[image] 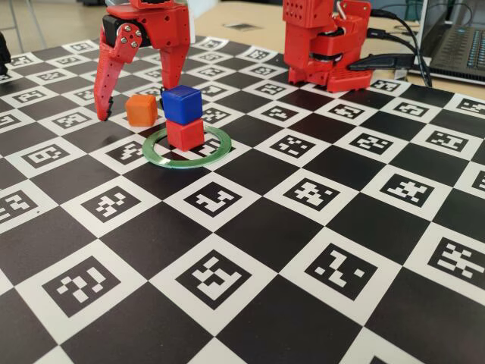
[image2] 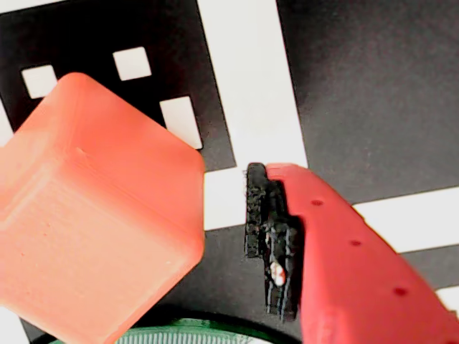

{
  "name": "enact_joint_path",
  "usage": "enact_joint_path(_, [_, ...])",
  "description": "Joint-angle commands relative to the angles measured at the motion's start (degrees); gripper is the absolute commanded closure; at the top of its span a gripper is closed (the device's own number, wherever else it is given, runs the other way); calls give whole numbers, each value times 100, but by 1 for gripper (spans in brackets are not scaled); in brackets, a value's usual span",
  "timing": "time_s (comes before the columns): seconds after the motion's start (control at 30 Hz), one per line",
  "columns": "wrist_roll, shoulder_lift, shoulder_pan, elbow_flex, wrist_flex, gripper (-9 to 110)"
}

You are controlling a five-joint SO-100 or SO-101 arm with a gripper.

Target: Grab the red cube then put it in the green circle then put the blue cube on top and finally the orange cube on top

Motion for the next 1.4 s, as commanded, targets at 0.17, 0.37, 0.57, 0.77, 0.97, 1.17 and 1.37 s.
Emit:
enact_joint_path(0.17, [185,132,-26,-123,-9,59])
enact_joint_path(0.37, [431,149,-44,-141,35,59])
enact_joint_path(0.57, [809,149,-105,-141,105,59])
enact_joint_path(0.77, [1222,149,-176,-141,123,59])
enact_joint_path(0.97, [1696,141,-237,-158,105,59])
enact_joint_path(1.17, [2215,141,-202,-193,53,59])
enact_joint_path(1.37, [2602,123,-211,-193,18,59])
